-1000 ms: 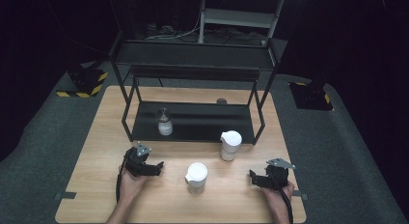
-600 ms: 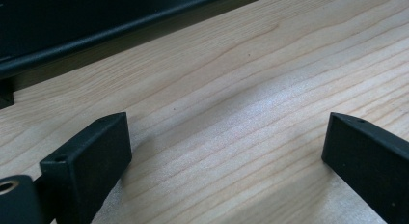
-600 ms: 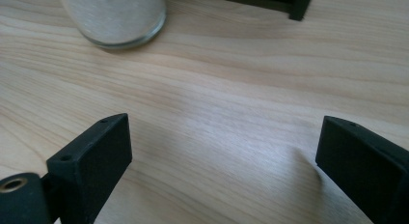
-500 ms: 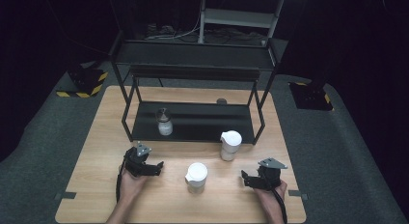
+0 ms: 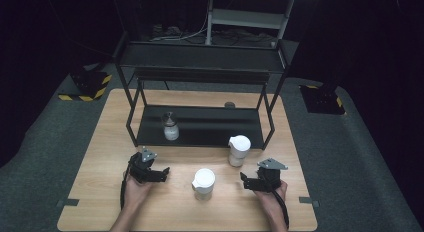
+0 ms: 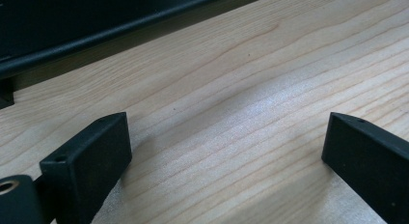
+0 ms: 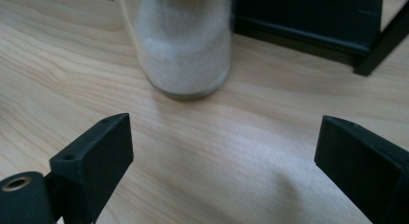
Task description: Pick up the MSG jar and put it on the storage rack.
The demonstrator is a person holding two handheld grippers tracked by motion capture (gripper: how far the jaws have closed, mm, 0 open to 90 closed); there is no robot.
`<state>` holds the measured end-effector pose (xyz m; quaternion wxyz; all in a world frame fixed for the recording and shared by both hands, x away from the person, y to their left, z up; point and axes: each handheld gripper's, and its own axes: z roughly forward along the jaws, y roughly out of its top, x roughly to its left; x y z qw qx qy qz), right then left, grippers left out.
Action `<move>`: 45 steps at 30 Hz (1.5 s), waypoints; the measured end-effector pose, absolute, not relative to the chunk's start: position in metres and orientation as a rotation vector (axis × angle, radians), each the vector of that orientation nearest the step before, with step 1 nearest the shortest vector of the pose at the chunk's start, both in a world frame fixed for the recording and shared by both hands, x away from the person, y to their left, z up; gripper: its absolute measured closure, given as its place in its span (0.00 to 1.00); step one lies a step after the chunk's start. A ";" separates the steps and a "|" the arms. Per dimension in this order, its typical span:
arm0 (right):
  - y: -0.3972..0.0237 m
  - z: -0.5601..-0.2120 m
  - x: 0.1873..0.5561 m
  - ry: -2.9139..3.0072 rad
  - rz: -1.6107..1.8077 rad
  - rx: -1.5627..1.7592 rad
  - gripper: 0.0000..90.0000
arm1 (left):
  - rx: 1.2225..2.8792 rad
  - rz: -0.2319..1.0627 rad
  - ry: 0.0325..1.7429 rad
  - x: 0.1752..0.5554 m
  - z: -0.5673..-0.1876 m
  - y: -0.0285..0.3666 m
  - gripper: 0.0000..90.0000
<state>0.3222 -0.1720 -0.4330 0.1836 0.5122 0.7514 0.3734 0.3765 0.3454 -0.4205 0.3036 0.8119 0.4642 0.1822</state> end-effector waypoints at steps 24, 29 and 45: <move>-0.143 -0.429 0.347 2.045 1.172 1.400 0.12 | 2.146 0.485 1.237 0.376 -0.421 0.345 0.04; -0.136 -0.431 0.350 2.016 1.180 1.388 0.13 | 2.146 0.486 1.237 0.376 -0.421 0.345 0.04; -0.132 -0.435 0.355 1.979 1.207 1.397 0.24 | 2.146 0.490 1.239 0.376 -0.421 0.345 0.04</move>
